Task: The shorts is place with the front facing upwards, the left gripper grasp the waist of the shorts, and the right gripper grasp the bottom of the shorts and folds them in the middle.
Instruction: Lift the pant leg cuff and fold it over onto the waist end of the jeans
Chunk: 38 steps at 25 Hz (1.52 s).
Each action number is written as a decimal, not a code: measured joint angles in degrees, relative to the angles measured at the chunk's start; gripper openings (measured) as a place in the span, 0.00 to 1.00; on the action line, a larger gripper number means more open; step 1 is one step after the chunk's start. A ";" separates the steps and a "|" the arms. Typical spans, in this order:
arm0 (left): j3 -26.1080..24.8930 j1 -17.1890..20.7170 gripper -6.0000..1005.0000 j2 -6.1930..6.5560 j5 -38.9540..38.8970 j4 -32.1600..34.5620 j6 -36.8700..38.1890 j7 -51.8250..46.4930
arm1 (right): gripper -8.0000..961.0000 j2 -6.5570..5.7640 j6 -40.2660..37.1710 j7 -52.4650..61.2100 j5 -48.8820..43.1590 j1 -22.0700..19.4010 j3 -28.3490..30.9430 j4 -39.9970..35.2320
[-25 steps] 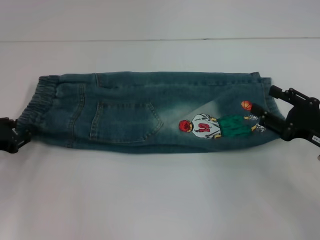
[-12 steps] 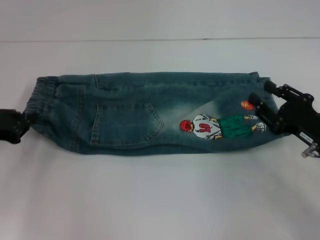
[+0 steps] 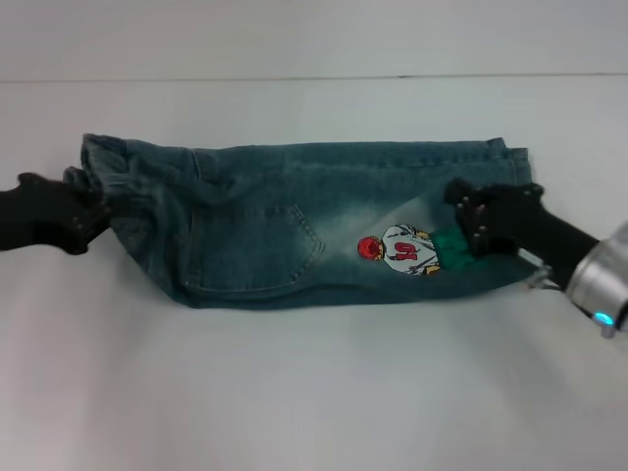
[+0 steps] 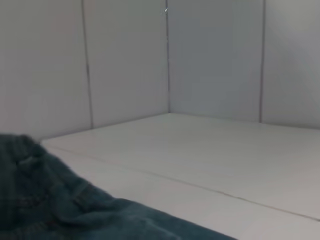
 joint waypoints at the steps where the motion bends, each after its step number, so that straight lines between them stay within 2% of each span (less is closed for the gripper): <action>1: 1.17 -0.47 0.05 -0.04 -0.06 0.37 0.00 -1.31 | 0.17 0.04 0.86 -0.47 -0.01 0.80 0.01 0.78; 8: 5.73 -5.22 0.05 -0.16 -0.23 0.74 -0.47 -7.20 | 0.01 0.55 3.82 -7.19 0.27 5.22 0.88 7.34; 14: 9.07 -10.77 0.05 -0.20 -1.43 1.38 -0.52 -12.57 | 0.01 0.69 4.80 -10.89 0.24 5.92 1.31 9.23; 21: 16.59 -17.53 0.05 -0.21 -4.33 2.31 -3.05 -19.45 | 0.01 0.72 6.33 -11.35 -0.10 5.88 1.25 9.57; 26: 25.28 -21.70 0.05 -0.48 -7.39 1.60 -8.78 -23.88 | 0.01 0.75 6.50 -12.19 -0.08 5.80 1.26 10.28; 27: 25.28 -21.70 0.05 -0.48 -7.39 1.60 -8.78 -23.88 | 0.01 0.75 6.55 -12.19 -0.10 5.83 1.16 10.44; 28: 29.74 -23.08 0.05 -0.55 -9.23 0.93 -12.13 -25.29 | 0.01 0.75 6.66 -12.20 -0.09 5.87 1.06 10.58; 30: 33.49 -24.38 0.05 -0.59 -11.19 -0.02 -15.77 -26.77 | 0.01 0.75 6.79 -12.21 -0.10 5.93 0.92 10.83; 36: 42.83 -25.95 0.05 -0.65 -17.14 -2.36 -24.50 -27.28 | 0.01 0.75 6.82 -12.24 -0.20 6.01 0.81 11.50; 37: 45.66 -26.44 0.05 -0.68 -18.04 -3.20 -27.30 -27.16 | 0.01 0.71 6.78 -12.24 -0.29 5.78 0.80 11.64; 38: 45.66 -26.44 0.05 -0.68 -18.04 -3.20 -27.30 -27.16 | 0.01 0.71 6.78 -12.24 -0.29 5.78 0.80 11.64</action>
